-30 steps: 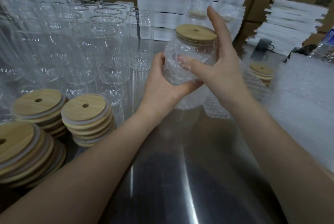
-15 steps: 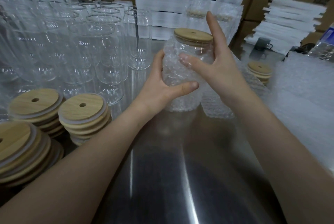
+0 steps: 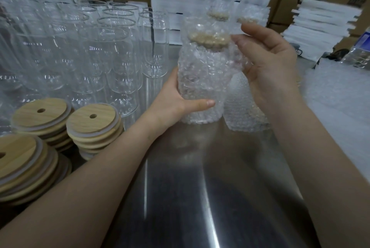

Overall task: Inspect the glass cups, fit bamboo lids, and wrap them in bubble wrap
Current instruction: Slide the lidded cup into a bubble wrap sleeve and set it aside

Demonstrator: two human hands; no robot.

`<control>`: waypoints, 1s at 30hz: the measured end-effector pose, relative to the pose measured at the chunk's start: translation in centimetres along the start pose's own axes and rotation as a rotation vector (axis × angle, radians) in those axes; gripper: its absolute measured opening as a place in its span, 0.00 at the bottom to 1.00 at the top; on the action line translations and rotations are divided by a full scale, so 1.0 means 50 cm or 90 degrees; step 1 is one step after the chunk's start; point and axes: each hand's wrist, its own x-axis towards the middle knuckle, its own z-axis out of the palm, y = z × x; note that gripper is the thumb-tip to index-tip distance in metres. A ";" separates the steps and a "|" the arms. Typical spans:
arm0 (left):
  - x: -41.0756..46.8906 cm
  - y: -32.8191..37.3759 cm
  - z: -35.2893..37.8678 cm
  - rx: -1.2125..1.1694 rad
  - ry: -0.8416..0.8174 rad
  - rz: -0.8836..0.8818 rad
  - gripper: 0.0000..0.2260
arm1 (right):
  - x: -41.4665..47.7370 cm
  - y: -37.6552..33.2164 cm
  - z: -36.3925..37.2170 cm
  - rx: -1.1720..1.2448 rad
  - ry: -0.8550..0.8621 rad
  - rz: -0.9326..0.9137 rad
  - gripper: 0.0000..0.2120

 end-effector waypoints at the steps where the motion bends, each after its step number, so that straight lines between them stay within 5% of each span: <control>1: 0.000 0.002 0.000 -0.008 0.003 0.000 0.39 | 0.000 0.001 0.001 0.047 0.006 0.016 0.10; 13: -0.003 0.028 0.006 -0.125 0.035 0.027 0.33 | 0.010 -0.006 -0.005 0.468 0.025 0.127 0.07; 17: 0.000 0.037 0.008 -0.168 0.064 0.033 0.24 | 0.007 -0.004 -0.014 0.257 -0.085 0.097 0.21; 20: 0.000 0.048 0.016 -0.185 0.088 0.055 0.22 | -0.002 0.001 0.001 0.119 -0.173 0.088 0.16; 26: 0.013 0.095 0.026 -0.216 0.153 0.111 0.26 | -0.010 0.013 0.013 0.068 -0.150 0.044 0.08; 30: 0.022 0.128 0.019 -0.232 0.207 0.133 0.13 | -0.011 0.008 0.012 0.112 -0.117 0.001 0.05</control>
